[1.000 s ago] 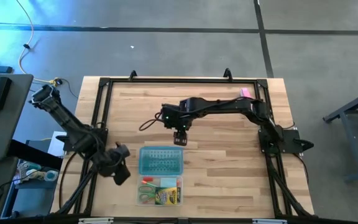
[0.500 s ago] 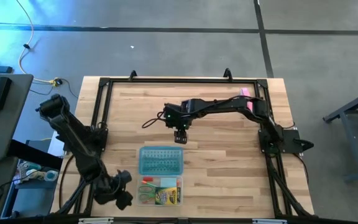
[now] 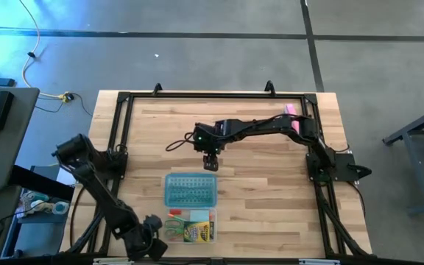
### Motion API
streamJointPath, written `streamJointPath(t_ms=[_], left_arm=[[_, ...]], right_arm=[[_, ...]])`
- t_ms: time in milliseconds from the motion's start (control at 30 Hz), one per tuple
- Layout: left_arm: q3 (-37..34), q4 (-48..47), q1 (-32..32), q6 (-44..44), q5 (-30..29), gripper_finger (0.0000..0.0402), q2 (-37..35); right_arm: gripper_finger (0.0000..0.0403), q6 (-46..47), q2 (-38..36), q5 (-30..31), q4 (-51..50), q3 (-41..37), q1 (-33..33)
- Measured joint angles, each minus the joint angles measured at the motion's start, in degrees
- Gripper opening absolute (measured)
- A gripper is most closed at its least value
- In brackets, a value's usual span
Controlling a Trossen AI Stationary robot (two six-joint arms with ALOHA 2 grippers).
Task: Pack school essentials
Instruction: Close the supply box
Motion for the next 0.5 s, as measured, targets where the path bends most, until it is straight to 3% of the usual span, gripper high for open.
streamJointPath(t_ms=[233,500], left_arm=[[1.8,0.2,1.8,-2.7,0.1,0.0158,4.7],[1.9,0.2,3.1,-5.7,-0.7,0.0158,5.2]], right_arm=[[0.0194,-0.4,0.4,0.0,3.2,0.0,-0.1],[0.0194,-0.5,2.6,-0.2,3.1,0.0,-0.1]])
